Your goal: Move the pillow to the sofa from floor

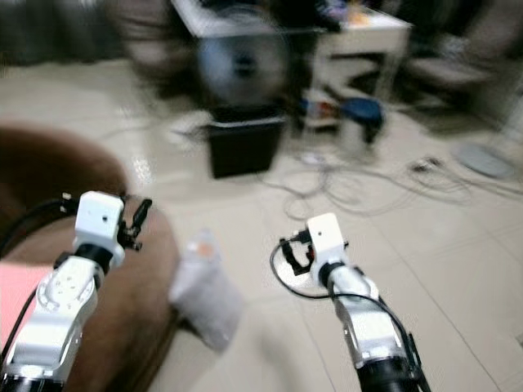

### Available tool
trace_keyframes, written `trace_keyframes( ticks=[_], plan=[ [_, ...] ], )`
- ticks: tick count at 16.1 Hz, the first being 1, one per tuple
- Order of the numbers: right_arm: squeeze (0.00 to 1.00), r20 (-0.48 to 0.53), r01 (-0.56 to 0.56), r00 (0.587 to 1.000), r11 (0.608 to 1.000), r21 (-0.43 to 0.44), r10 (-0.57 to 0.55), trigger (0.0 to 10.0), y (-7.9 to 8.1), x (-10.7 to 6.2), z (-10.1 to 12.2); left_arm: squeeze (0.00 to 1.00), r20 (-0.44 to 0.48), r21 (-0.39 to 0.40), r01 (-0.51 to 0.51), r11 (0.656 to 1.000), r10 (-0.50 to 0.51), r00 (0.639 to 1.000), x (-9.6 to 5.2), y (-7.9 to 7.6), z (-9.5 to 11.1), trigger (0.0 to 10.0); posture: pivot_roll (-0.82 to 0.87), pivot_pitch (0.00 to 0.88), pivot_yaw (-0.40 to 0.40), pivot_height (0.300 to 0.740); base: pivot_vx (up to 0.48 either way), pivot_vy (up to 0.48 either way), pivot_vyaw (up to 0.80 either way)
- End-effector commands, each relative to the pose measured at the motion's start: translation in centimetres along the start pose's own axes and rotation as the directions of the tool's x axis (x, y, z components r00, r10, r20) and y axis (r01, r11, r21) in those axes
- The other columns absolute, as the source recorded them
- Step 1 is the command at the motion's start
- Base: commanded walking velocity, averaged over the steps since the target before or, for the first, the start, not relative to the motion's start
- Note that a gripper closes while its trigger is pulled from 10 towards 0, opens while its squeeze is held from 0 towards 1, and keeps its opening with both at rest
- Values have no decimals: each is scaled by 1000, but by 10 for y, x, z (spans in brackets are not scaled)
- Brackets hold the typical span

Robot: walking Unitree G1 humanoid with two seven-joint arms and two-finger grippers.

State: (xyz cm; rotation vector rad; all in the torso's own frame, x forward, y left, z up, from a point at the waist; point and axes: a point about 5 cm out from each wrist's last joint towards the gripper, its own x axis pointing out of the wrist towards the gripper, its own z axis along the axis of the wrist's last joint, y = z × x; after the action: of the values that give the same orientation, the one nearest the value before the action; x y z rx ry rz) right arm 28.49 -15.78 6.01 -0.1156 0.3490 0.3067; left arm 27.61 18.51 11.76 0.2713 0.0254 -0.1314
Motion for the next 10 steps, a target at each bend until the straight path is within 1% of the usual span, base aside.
trace_keyframes(
  ticks=[1,10],
  plan=[
    [0,19,-9,1000,1000,19,8,10000,1,3,4,0,2,15,-4,1000,4,1000,3,2,3,10000,145,0,7,740,364,0,0],
    [0,27,1,1000,1000,23,-2,10000,-1,3,4,0,5,15,12,1000,-13,1000,4,0,3,10000,140,0,15,740,363,0,0]
  ],
)
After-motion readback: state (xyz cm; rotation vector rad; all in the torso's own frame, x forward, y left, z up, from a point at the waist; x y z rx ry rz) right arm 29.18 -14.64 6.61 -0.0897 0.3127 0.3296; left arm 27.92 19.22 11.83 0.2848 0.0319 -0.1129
